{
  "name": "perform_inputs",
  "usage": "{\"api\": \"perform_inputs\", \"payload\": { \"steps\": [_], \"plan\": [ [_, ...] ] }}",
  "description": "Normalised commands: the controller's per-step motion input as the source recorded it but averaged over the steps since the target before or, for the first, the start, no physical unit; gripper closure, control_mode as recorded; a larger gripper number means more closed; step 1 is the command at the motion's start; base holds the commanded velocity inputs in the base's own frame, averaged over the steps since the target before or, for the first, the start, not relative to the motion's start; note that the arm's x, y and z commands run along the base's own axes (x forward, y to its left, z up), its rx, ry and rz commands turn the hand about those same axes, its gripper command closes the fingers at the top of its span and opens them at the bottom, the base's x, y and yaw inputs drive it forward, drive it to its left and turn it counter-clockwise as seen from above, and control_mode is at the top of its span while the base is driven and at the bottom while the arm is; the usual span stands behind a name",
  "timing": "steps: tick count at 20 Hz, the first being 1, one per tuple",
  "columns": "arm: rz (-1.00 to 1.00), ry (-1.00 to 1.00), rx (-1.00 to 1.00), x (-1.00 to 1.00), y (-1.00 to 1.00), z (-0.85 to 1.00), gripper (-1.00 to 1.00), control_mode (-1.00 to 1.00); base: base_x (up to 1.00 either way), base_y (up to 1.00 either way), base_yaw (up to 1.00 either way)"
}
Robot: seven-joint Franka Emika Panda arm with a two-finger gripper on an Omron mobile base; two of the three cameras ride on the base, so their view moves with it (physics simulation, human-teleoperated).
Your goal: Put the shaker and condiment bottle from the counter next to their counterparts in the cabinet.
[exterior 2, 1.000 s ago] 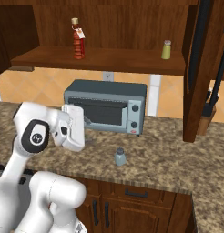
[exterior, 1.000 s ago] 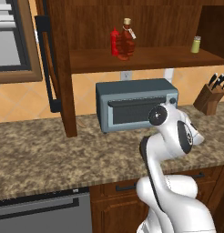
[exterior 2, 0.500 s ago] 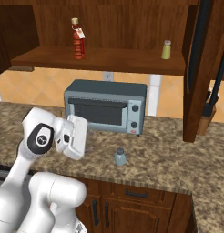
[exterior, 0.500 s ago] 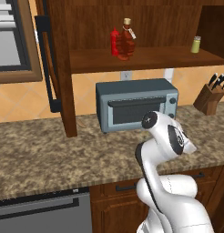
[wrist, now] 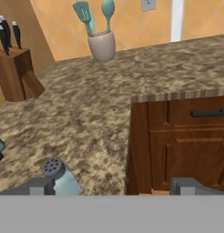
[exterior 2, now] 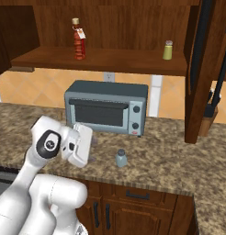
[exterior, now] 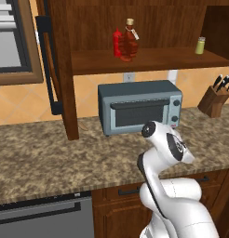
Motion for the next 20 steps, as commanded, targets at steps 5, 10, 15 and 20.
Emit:
{"api": "perform_inputs", "payload": {
  "steps": [5,10,15,20],
  "plan": [
    [-0.01,0.00,0.00,0.20,-0.13,-0.31,-1.00,-1.00,0.00,0.00,0.00],
    [-0.01,0.01,0.00,0.29,-0.03,-0.45,-1.00,-1.00,0.00,0.00,0.00],
    [0.00,0.00,0.00,0.30,-0.05,-0.45,-1.00,-1.00,0.00,0.00,0.00],
    [0.00,0.00,0.00,0.23,-0.20,-0.42,-1.00,-1.00,0.00,0.00,0.00]
  ]
}}
